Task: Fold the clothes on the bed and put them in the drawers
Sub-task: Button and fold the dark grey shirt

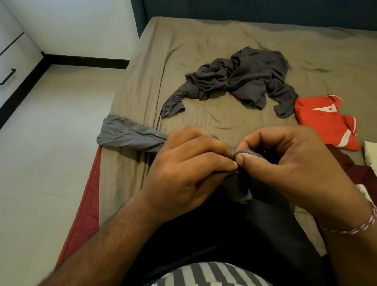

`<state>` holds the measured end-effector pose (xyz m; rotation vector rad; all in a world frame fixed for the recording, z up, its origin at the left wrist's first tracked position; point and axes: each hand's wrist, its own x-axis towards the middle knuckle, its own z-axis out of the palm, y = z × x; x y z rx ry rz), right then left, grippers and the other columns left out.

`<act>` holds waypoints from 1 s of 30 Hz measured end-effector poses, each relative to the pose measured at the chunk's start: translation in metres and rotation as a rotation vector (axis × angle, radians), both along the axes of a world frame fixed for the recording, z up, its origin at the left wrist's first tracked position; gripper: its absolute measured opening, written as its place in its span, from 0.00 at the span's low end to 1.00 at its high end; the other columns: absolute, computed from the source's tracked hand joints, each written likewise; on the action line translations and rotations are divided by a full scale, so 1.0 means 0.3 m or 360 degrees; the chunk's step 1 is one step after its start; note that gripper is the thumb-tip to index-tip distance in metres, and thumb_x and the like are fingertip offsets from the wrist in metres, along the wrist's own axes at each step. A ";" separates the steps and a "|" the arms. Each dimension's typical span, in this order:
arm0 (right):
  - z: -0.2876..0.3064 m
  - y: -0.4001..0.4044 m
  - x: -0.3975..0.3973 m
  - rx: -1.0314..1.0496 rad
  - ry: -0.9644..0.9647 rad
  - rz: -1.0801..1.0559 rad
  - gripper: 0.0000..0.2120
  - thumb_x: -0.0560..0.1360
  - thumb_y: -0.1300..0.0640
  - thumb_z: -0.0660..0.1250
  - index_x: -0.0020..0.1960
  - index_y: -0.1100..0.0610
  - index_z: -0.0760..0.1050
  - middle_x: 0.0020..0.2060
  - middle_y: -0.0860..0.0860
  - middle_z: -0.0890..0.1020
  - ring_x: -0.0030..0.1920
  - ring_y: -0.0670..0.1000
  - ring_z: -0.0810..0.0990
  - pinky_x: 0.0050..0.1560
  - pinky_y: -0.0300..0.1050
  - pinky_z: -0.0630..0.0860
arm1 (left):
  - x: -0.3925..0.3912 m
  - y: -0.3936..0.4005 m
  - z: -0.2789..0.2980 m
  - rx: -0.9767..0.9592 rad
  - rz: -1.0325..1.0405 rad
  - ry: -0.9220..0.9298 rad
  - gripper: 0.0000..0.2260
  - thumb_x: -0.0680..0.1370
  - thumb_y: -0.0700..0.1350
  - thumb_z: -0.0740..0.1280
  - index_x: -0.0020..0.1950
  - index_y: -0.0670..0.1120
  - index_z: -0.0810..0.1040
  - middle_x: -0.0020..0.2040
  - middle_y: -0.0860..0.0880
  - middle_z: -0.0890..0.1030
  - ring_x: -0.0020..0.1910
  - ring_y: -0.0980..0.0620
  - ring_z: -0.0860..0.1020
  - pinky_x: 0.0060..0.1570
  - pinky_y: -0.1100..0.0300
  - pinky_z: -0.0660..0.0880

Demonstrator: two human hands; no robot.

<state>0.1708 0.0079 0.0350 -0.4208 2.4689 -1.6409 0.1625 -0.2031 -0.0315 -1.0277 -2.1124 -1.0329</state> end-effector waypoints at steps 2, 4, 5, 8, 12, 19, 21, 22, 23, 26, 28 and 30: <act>-0.009 0.002 -0.003 0.0014 -0.0012 -0.0002 0.01 0.73 0.58 0.74 0.44 0.53 0.85 0.39 0.51 0.86 0.38 0.51 0.85 0.38 0.47 0.82 | 0.007 0.002 0.003 0.0021 -0.0008 -0.0093 0.03 0.78 0.40 0.77 0.47 0.40 0.87 0.50 0.47 0.85 0.51 0.48 0.80 0.50 0.48 0.76; -0.015 0.002 -0.005 0.0054 -0.0006 0.0013 0.01 0.74 0.57 0.74 0.44 0.52 0.85 0.39 0.49 0.86 0.38 0.48 0.85 0.37 0.44 0.82 | 0.011 0.003 0.008 0.0044 -0.0005 -0.0205 0.03 0.76 0.39 0.78 0.45 0.40 0.86 0.49 0.47 0.85 0.51 0.48 0.80 0.50 0.51 0.75; -0.016 0.001 -0.006 0.0077 0.0006 0.0025 0.01 0.74 0.57 0.74 0.44 0.51 0.84 0.39 0.48 0.86 0.38 0.46 0.84 0.37 0.43 0.82 | 0.011 0.006 0.010 0.0065 0.0003 -0.0279 0.03 0.75 0.38 0.78 0.44 0.40 0.86 0.48 0.48 0.84 0.51 0.49 0.80 0.50 0.52 0.76; -0.022 -0.005 -0.005 0.0191 0.0109 0.0041 0.03 0.73 0.56 0.72 0.45 0.51 0.84 0.40 0.45 0.85 0.41 0.46 0.84 0.40 0.43 0.82 | 0.014 0.020 0.012 0.0143 0.0042 -0.0554 0.06 0.71 0.35 0.79 0.44 0.42 0.85 0.46 0.50 0.84 0.49 0.52 0.80 0.49 0.52 0.77; -0.046 -0.015 0.001 0.0365 0.0254 -0.0044 0.03 0.72 0.55 0.73 0.45 0.49 0.83 0.38 0.43 0.84 0.42 0.45 0.84 0.40 0.41 0.80 | 0.026 0.032 -0.007 0.0354 0.0104 -0.0946 0.10 0.72 0.38 0.79 0.49 0.49 0.83 0.46 0.55 0.83 0.45 0.50 0.81 0.44 0.54 0.80; -0.078 0.003 -0.007 -0.0089 -0.0057 -0.0090 0.04 0.73 0.63 0.74 0.45 0.55 0.84 0.41 0.52 0.87 0.41 0.53 0.86 0.42 0.48 0.83 | 0.022 0.028 -0.031 0.0438 0.0151 -0.0952 0.09 0.71 0.47 0.81 0.50 0.50 0.87 0.47 0.56 0.86 0.47 0.50 0.84 0.46 0.48 0.81; -0.085 0.003 -0.011 -0.0234 -0.0162 -0.0078 0.05 0.74 0.66 0.74 0.44 0.57 0.84 0.40 0.54 0.87 0.39 0.53 0.86 0.38 0.43 0.82 | 0.019 0.027 -0.034 0.0447 0.0120 -0.0908 0.08 0.72 0.47 0.81 0.49 0.49 0.87 0.46 0.55 0.86 0.47 0.49 0.84 0.47 0.46 0.81; -0.090 0.000 -0.012 -0.0287 -0.0198 -0.0072 0.05 0.74 0.66 0.74 0.44 0.57 0.84 0.39 0.54 0.87 0.38 0.50 0.85 0.37 0.39 0.80 | 0.018 0.028 -0.034 0.0448 0.0113 -0.0885 0.08 0.72 0.47 0.81 0.49 0.48 0.87 0.45 0.54 0.86 0.46 0.49 0.84 0.47 0.46 0.80; -0.095 -0.004 -0.012 -0.0324 -0.0216 -0.0075 0.06 0.74 0.67 0.74 0.44 0.57 0.84 0.38 0.54 0.87 0.37 0.48 0.85 0.36 0.36 0.78 | 0.017 0.028 -0.033 0.0453 0.0106 -0.0872 0.08 0.72 0.46 0.81 0.48 0.47 0.87 0.45 0.54 0.86 0.46 0.49 0.84 0.46 0.47 0.80; -0.118 -0.015 -0.011 -0.0394 -0.0234 -0.0100 0.07 0.73 0.67 0.74 0.41 0.57 0.84 0.36 0.54 0.86 0.35 0.46 0.83 0.34 0.34 0.76 | 0.011 0.020 -0.028 0.0444 0.0059 -0.0845 0.07 0.72 0.46 0.81 0.46 0.47 0.86 0.44 0.55 0.85 0.44 0.51 0.83 0.45 0.49 0.80; -0.135 -0.020 -0.010 -0.0454 -0.0269 -0.0110 0.08 0.74 0.69 0.74 0.41 0.57 0.84 0.34 0.53 0.85 0.35 0.47 0.81 0.34 0.35 0.76 | 0.002 0.011 -0.024 0.0376 -0.0001 -0.0811 0.07 0.73 0.45 0.80 0.47 0.46 0.86 0.45 0.54 0.85 0.46 0.51 0.83 0.46 0.51 0.80; -0.149 -0.021 -0.009 -0.0530 -0.0329 -0.0116 0.10 0.74 0.70 0.73 0.41 0.56 0.85 0.34 0.53 0.85 0.35 0.47 0.81 0.35 0.35 0.77 | -0.004 0.007 -0.024 0.0320 -0.0076 -0.0804 0.07 0.73 0.42 0.80 0.49 0.44 0.87 0.47 0.53 0.85 0.48 0.50 0.83 0.48 0.49 0.80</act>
